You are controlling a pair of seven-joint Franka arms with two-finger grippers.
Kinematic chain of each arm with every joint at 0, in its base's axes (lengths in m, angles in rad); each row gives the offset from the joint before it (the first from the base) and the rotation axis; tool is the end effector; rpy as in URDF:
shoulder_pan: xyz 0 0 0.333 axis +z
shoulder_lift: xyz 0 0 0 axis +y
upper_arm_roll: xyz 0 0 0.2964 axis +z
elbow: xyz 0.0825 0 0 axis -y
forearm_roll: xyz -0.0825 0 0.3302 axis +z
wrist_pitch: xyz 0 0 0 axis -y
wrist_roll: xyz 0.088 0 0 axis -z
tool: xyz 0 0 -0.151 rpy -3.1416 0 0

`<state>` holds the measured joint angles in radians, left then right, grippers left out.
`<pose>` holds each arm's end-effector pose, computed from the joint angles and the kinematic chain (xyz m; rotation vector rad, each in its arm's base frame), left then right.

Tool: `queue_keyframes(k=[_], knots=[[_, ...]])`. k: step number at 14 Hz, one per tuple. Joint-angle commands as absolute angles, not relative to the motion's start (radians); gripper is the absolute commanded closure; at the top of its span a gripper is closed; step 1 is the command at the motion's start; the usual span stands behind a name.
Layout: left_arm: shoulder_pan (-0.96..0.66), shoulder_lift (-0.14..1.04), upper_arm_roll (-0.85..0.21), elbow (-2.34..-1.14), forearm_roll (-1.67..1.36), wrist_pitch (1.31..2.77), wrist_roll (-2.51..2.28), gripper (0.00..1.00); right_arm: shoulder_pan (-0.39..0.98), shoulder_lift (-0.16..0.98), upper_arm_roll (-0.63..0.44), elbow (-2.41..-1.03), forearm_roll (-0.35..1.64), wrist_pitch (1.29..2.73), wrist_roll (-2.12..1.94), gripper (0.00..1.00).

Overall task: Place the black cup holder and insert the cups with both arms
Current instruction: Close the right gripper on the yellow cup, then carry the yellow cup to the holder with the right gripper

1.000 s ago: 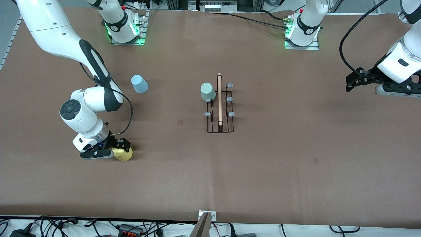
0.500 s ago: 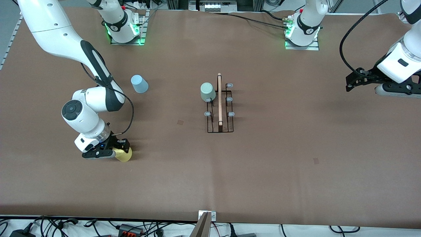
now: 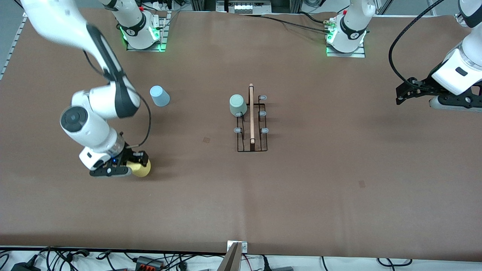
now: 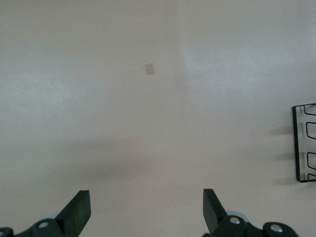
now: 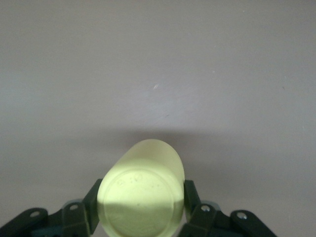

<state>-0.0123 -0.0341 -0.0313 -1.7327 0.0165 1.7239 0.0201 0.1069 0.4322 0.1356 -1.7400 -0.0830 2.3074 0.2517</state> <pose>0.5018 -0.0198 0.5231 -3.1225 0.1031 -0.0398 0.6100 0.1396 0.3131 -3.1090 -0.0404 -0.2149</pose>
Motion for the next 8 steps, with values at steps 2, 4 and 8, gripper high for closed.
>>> queue_keyframes(k=[2,4,8], knots=[[-0.003,-0.044,-0.043,-1.732,0.037,1.71,0.014,0.0,0.265,0.299,0.133,-1.767,-0.08,2.215,0.573,0.92],[-0.003,-0.045,-0.043,-1.732,0.037,1.71,0.014,0.0,0.363,0.308,0.133,-1.709,-0.08,2.214,0.734,0.92],[-0.003,-0.044,-0.043,-1.732,0.037,1.712,0.014,0.0,0.523,0.405,0.132,-1.574,-0.086,2.195,0.951,0.92]])
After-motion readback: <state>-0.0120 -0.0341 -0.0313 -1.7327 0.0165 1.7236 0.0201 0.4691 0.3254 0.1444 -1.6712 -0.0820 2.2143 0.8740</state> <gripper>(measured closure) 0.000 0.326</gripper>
